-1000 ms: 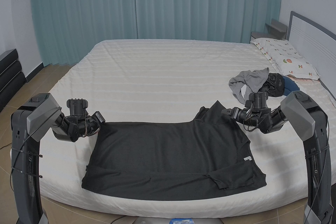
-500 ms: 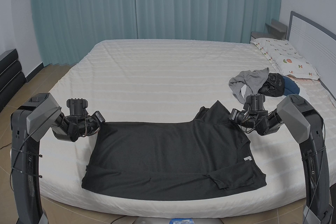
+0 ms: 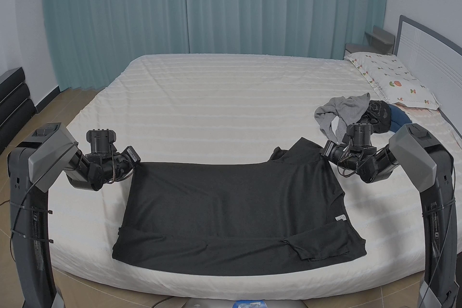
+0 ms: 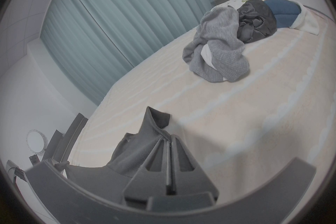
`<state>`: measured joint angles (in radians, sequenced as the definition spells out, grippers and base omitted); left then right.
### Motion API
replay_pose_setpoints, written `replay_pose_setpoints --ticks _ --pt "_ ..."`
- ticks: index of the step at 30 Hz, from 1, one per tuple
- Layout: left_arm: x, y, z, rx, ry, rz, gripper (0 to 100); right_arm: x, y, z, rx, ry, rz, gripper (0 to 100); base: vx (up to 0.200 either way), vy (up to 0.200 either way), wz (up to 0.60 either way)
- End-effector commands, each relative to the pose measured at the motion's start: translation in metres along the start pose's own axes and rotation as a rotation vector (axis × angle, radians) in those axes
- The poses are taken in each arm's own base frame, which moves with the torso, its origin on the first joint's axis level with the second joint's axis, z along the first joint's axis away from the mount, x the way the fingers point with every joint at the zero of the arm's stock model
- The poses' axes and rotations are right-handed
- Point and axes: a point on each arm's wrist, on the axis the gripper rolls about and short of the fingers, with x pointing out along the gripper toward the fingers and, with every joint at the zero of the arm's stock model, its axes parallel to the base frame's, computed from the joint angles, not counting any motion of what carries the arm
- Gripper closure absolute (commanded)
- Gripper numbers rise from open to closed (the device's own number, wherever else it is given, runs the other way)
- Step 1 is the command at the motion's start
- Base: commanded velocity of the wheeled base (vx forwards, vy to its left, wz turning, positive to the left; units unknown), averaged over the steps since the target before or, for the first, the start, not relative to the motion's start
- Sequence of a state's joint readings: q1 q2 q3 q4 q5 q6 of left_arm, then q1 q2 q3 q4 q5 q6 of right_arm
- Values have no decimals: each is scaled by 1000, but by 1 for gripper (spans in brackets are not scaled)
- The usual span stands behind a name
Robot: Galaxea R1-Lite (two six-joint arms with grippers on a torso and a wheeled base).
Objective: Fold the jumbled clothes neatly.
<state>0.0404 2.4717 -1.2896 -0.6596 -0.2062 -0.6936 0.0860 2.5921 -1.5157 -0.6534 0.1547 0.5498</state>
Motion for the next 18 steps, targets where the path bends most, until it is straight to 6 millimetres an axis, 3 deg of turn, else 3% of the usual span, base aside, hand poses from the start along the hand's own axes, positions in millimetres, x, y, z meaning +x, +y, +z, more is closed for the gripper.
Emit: replay_pose_setpoints --ticks 1,18 --pt "-5 -4 6 -1 -17 -7 100 -5 4 5 2 -37 18 100 0 0 0" --pt "-21 -2 21 -38 -51 -1 100 -8 6 4 22 -104 28 100 0 0 0"
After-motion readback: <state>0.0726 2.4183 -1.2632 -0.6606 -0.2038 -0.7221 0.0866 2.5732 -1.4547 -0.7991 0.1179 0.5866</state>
